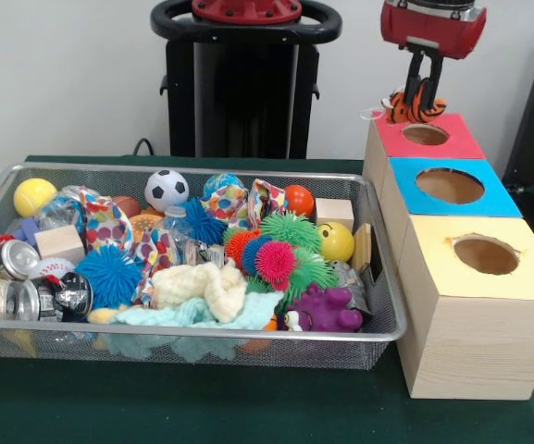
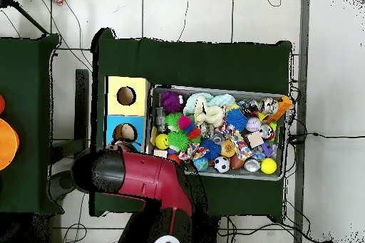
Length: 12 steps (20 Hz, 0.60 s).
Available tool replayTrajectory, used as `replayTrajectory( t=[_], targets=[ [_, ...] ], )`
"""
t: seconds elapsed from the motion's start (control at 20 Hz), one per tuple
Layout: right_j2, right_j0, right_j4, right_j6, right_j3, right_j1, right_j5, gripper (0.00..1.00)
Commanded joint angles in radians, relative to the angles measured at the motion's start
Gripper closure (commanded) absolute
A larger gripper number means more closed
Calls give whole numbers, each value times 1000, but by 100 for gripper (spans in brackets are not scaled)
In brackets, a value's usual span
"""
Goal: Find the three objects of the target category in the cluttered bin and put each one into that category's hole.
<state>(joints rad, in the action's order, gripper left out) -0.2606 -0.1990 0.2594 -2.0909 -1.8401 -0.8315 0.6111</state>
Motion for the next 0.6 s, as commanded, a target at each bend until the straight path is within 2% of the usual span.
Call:
replayTrajectory(
  t=[0.05,0.6],
  targets=[
    [39,-15,35,-221,-75,22,-50,100],
    [26,-72,71,-268,-119,-1,-67,100]
  ],
)
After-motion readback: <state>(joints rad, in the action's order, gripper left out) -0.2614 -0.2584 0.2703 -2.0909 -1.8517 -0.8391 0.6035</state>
